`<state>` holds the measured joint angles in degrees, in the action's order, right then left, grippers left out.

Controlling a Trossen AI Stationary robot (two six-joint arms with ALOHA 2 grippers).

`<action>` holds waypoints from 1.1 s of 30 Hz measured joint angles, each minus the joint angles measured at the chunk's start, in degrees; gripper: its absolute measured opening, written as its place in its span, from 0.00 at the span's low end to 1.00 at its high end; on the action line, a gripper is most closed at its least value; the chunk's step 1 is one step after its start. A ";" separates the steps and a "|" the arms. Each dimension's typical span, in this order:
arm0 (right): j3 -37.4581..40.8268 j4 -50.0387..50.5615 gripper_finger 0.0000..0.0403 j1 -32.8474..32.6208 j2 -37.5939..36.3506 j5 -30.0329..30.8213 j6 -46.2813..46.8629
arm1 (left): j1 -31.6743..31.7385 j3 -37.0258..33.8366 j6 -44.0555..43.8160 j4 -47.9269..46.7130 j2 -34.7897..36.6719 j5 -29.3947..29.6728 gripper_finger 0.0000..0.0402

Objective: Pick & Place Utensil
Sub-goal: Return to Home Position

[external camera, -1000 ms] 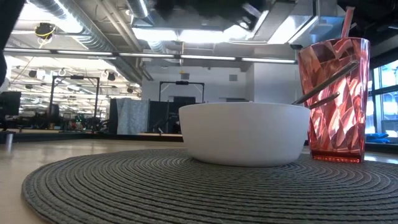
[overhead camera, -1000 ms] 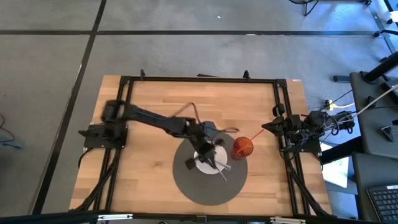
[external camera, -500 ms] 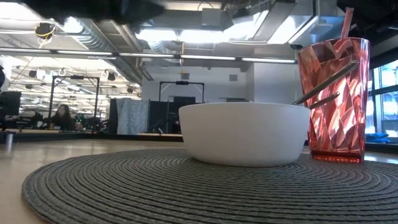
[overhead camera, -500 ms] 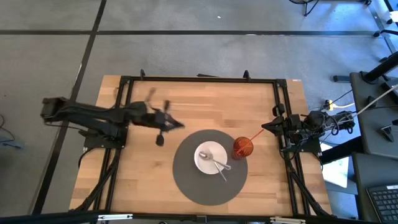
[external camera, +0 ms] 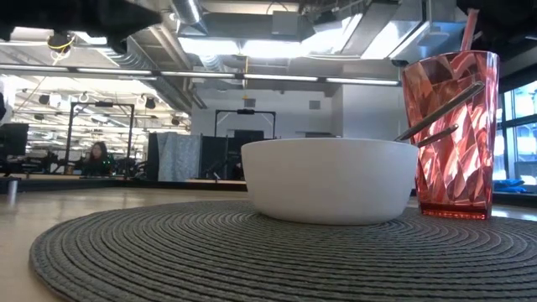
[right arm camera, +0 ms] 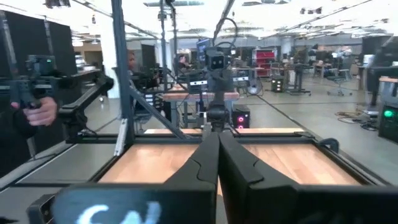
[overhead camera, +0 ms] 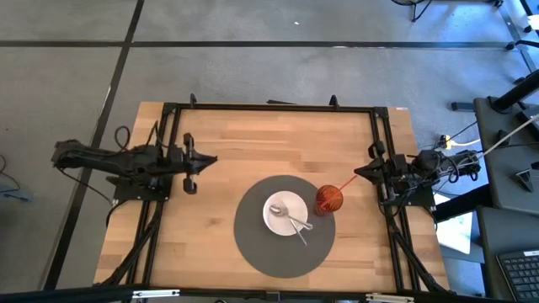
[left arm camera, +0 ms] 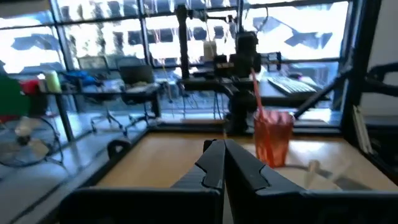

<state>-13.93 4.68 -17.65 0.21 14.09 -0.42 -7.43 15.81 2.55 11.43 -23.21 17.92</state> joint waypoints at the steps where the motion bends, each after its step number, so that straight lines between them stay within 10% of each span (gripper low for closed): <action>1: 0.00 -0.04 0.02 0.00 0.00 -0.87 -0.20 | -0.44 0.00 -0.86 -2.00 0.51 0.06 0.00; 22: 0.00 -0.42 0.00 0.00 0.00 -2.93 -0.17 | 0.03 -9.49 -2.28 -11.68 21.69 -5.60 0.01; 33: 3.72 -6.14 0.00 0.24 -0.02 7.32 -3.40 | 0.06 -12.98 -1.26 -11.10 23.20 -4.53 0.00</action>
<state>-10.21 -1.45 -17.41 0.19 21.41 -3.82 -7.38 2.83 1.29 0.33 -0.01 13.39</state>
